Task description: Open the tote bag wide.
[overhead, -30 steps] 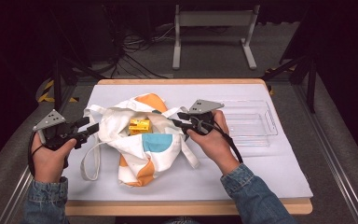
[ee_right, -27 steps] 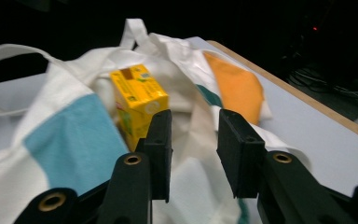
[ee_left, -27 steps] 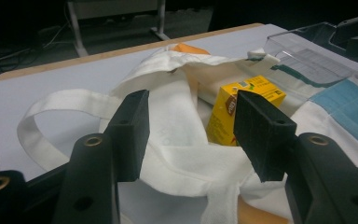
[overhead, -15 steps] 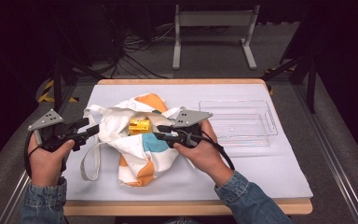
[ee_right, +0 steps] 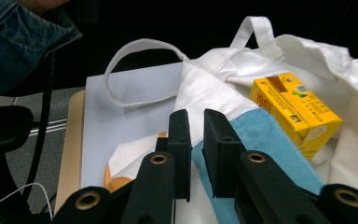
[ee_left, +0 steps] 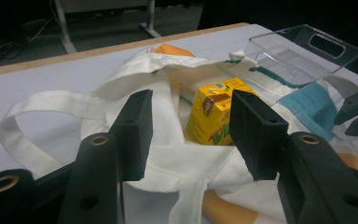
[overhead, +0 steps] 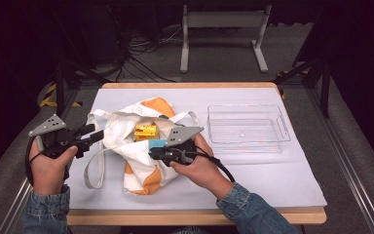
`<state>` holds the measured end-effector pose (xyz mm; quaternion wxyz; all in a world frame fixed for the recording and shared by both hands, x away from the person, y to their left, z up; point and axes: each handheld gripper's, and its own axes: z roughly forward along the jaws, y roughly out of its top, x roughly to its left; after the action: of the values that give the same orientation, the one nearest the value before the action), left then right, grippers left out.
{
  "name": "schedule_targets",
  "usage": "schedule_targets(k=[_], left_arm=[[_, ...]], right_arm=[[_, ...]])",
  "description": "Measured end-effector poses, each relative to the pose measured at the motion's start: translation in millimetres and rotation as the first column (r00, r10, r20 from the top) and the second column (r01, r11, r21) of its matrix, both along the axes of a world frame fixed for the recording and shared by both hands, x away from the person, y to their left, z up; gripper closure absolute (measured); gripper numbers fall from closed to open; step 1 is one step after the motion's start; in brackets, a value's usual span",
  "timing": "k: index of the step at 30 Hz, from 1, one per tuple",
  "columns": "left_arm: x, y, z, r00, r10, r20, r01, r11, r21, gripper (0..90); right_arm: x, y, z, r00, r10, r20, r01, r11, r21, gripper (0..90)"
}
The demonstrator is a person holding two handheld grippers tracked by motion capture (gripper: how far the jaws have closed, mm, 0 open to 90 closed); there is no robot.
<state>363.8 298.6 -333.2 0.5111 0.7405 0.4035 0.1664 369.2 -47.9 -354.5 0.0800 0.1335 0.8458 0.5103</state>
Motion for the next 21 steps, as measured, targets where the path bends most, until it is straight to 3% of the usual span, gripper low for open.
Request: schedule_targets(k=[8,15,21], left_arm=[[-1.0,6.2,0.9,0.9998,0.017,0.008,-0.017,0.9998,-0.014,50.9],[-1.4,7.6,1.4,0.9997,0.019,0.012,-0.019,0.9997,-0.017,50.9],[-1.1,8.4,1.2,0.9998,0.020,0.009,-0.020,0.9997,-0.016,51.2]], right_arm=[[2.4,1.7,-16.3,0.9998,-0.007,-0.021,0.006,0.999,-0.054,89.7],[5.5,6.9,-38.3,0.9991,-0.020,-0.037,0.015,0.992,-0.123,90.0],[11.8,5.5,-51.5,0.9969,-0.040,-0.067,0.029,0.988,-0.153,89.9]])
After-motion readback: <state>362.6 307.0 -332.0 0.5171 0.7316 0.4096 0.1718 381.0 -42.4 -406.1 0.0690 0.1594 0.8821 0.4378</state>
